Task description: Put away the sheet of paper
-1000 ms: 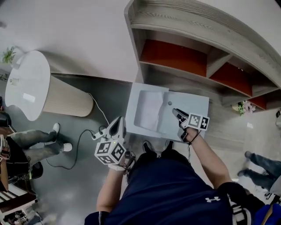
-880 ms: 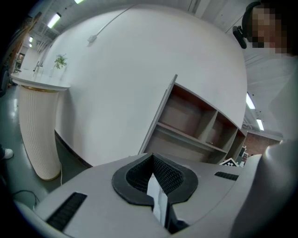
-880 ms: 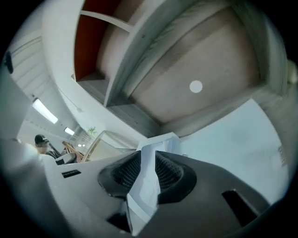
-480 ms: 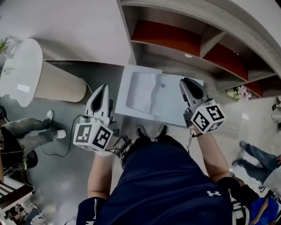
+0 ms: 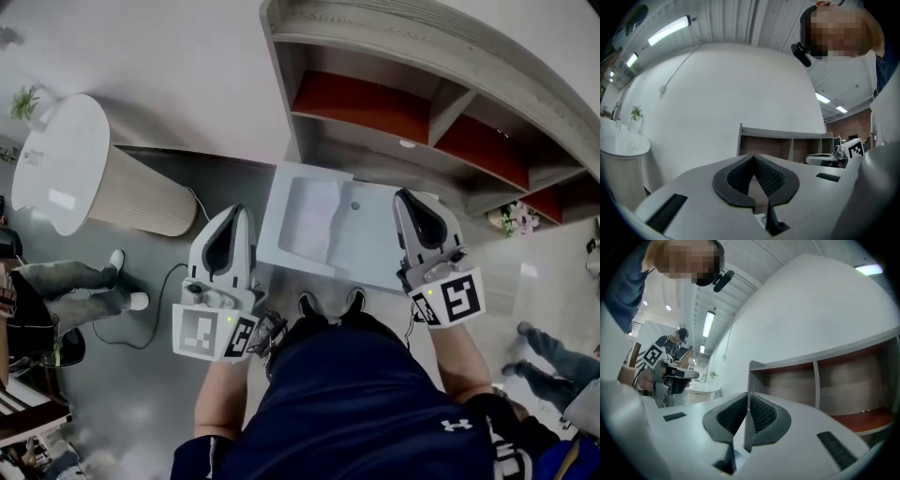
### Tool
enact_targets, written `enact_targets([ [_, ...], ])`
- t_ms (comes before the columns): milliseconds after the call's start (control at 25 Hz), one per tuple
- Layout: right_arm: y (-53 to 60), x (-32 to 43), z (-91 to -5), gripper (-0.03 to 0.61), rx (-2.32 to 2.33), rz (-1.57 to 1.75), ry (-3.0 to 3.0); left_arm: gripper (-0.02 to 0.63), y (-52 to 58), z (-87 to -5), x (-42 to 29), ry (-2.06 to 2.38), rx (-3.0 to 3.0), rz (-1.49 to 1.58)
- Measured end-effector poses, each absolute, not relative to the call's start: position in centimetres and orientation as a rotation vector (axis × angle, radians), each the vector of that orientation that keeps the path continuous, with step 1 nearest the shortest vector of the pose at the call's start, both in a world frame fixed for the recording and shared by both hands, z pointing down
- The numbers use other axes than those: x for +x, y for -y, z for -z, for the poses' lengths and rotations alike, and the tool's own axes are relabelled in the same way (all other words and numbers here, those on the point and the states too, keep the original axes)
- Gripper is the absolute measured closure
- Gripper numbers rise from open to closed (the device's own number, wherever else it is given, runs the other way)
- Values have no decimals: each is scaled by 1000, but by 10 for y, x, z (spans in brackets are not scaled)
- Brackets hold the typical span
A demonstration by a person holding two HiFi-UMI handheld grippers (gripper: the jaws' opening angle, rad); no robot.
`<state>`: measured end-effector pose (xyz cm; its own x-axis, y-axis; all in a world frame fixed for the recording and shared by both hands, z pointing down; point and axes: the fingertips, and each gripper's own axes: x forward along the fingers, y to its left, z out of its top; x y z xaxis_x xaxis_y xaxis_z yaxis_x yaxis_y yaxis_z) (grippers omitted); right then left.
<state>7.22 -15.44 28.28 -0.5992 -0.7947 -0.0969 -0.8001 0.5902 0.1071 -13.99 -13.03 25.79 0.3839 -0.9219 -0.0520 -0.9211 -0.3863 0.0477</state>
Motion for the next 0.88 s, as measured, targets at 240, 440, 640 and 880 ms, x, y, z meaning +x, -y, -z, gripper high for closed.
enact_targets([
  [240, 154, 70, -278, 554, -1380, -230, -2762, 598, 132, -256, -140, 1740, 2610, 115],
  [440, 152, 68, -278, 555, -1386, -244, -2765, 598, 131, -257, -141, 1742, 2615, 113],
  [640, 152, 67, -278, 555, -1379, -232, -2772, 598, 130, -262, -144, 1743, 2592, 127],
  [880, 152, 67, -279, 555, -1380, -218, -2773, 598, 131, -261, -142, 1731, 2608, 105],
])
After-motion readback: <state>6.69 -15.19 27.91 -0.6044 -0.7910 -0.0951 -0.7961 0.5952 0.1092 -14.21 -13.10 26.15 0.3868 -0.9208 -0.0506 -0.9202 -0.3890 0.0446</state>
